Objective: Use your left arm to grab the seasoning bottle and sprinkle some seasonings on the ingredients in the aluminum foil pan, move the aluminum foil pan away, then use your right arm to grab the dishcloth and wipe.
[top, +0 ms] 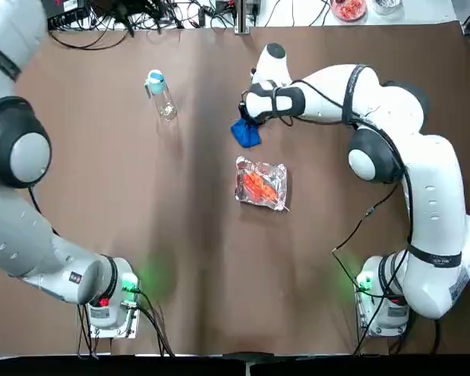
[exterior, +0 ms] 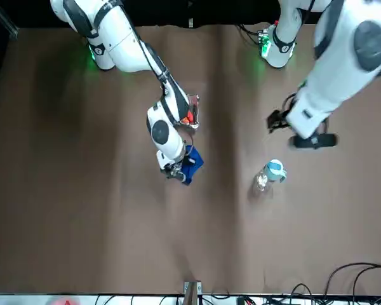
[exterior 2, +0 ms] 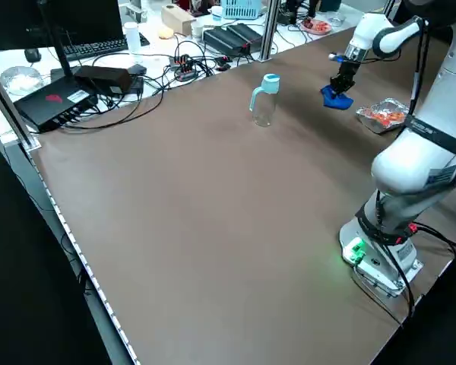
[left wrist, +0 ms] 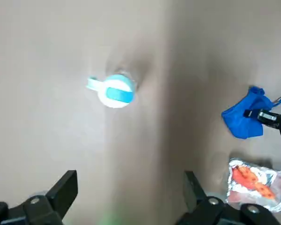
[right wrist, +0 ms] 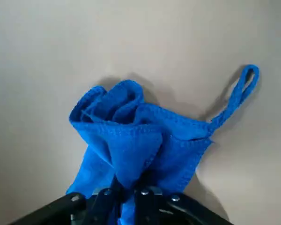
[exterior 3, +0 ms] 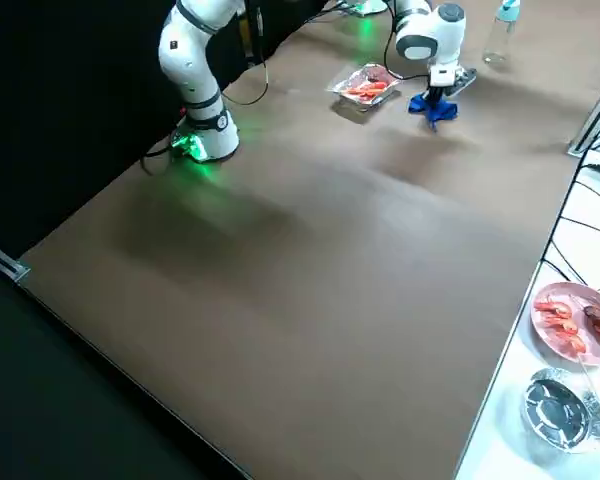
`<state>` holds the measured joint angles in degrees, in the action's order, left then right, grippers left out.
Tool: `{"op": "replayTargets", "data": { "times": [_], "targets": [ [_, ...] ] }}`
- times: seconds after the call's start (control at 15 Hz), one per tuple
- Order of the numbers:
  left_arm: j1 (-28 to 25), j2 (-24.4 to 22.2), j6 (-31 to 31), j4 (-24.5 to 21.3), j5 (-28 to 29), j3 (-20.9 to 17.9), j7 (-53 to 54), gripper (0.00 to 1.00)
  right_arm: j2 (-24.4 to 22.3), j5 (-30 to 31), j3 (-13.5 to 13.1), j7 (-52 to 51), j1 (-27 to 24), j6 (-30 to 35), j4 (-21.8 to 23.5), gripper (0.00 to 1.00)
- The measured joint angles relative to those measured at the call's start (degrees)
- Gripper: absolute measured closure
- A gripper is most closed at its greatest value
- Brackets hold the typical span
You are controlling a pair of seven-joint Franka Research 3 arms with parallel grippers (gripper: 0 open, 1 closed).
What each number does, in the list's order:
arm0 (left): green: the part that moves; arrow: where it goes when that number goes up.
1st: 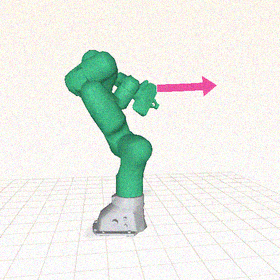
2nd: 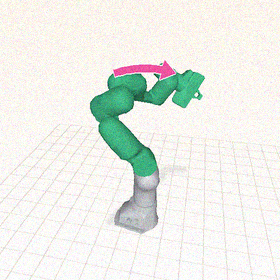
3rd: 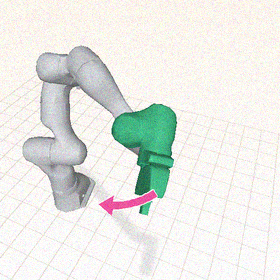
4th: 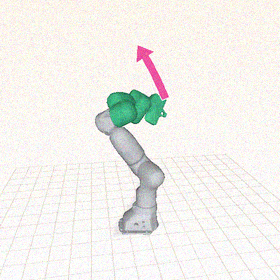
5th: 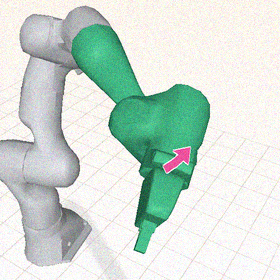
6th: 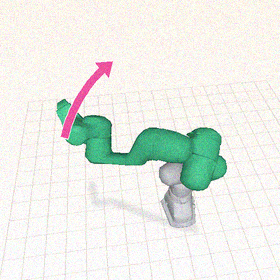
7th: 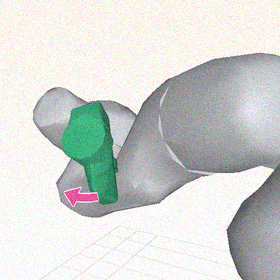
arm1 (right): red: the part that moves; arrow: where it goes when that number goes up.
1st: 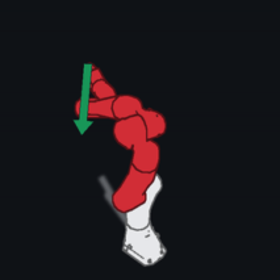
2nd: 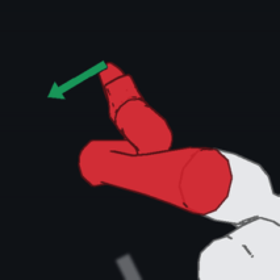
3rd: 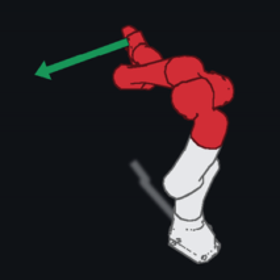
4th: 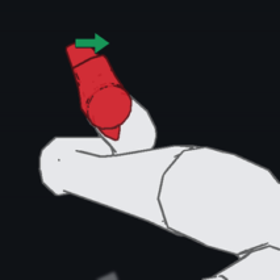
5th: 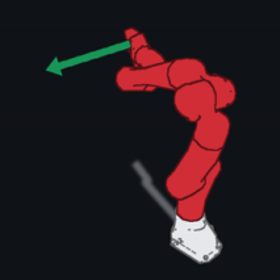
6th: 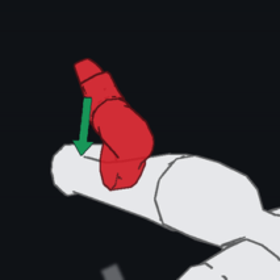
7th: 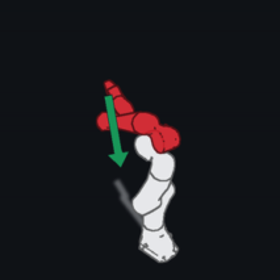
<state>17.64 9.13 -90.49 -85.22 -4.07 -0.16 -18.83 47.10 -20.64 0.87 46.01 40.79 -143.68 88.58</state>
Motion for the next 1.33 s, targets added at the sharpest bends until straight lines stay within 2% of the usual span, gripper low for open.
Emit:
{"op": "replayTargets", "data": {
  "times": [0.13,0.4,0.6,0.73,0.87,1.0,1.2,1.33],
  "targets": [
    [-3.6,-2.0,1.9,-0.1,0.1,-0.1,5.3,0.01,0.4,0.0,0.4,0.8,1.0,-2.3,0.0,0.87],
    [-9.9,-3.9,2.3,-0.2,0.1,-0.2,12.0,0.01,0.4,0.1,0.4,0.1,0.8,-1.7,-0.1,0.87],
    [-13.1,-5.6,2.4,-0.3,0.2,-0.3,15.3,0.01,0.3,0.2,0.3,-3.9,-1.8,6.5,-1.8,0.87],
    [-14.4,-6.6,2.7,-0.3,0.2,-0.3,16.0,0.01,0.0,0.7,0.2,-9.0,-5.3,13.9,-2.5,0.87],
    [-14.8,-7.3,4.0,-0.4,0.2,-0.3,16.2,0.01,-0.4,2.2,0.2,-13.5,-8.8,17.9,-2.6,0.87],
    [-15.6,-7.9,5.2,-0.9,0.2,-0.2,16.2,0.0,-0.6,4.5,0.3,-16.1,-12.6,19.7,-2.6,0.87],
    [-15.6,-8.0,5.2,-1.7,0.2,-0.1,16.2,0.0,-0.6,4.7,0.4,-14.7,-13.1,19.7,-2.6,0.87],
    [-15.6,-8.0,5.2,-1.8,0.2,0.0,16.2,0.0,-0.5,5.5,0.3,-9.0,-12.6,19.3,-3.0,0.87]
  ]
}}
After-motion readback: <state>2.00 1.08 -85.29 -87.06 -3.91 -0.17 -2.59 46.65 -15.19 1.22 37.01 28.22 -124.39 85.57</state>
